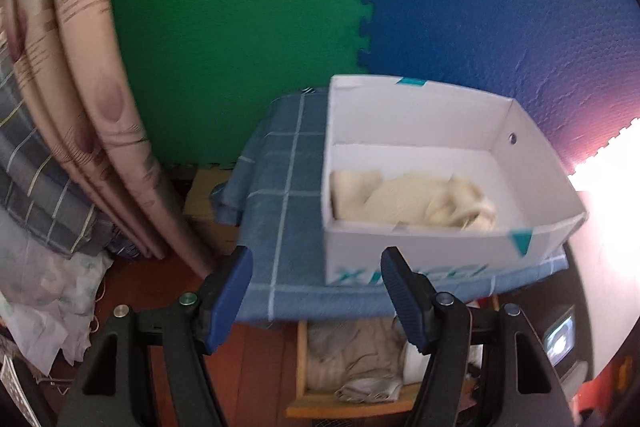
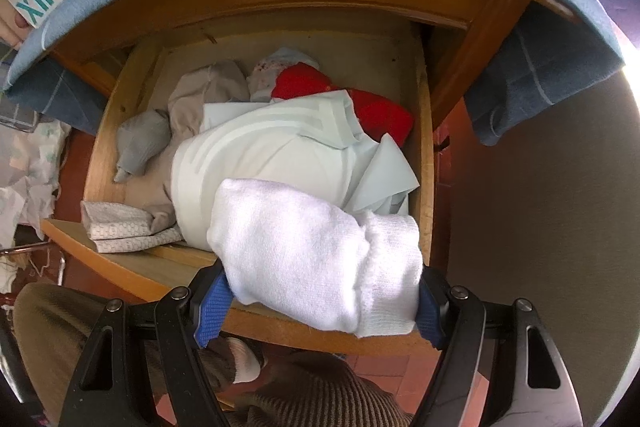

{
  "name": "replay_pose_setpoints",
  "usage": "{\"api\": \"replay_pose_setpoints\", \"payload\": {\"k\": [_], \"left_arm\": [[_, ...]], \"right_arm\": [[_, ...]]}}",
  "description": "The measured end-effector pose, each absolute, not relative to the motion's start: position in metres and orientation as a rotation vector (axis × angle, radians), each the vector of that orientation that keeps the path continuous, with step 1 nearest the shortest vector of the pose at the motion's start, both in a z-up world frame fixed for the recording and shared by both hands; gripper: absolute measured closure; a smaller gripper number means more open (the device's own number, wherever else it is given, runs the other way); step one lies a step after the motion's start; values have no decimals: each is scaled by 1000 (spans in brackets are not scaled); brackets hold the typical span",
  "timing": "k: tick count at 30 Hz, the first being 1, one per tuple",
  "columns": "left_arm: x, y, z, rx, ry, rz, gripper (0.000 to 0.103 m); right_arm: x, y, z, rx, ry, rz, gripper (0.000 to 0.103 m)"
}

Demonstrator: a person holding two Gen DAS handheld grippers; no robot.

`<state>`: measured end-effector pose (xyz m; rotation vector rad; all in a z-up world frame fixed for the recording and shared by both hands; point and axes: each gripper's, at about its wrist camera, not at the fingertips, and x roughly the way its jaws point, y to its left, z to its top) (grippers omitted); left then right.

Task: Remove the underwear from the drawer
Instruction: 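Withdraw the left tool from the box back toward the drawer, then carry the white sock into the white box and open the right tool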

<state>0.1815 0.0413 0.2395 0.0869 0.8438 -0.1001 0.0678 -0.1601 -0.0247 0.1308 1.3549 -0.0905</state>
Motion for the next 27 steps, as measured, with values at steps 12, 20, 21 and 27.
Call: {"api": "replay_pose_setpoints", "payload": {"k": [12, 20, 21, 27], "left_arm": [[138, 66, 136, 112, 955, -20, 35], [124, 68, 86, 62, 1006, 11, 35], [123, 68, 83, 64, 1006, 17, 35], [116, 70, 60, 64, 1028, 36, 35]], "right_arm": [[67, -156, 21, 127, 1311, -41, 30], [62, -159, 82, 92, 1242, -28, 30], [62, -160, 93, 95, 1230, -24, 30], [64, -167, 150, 72, 1142, -24, 30]]}}
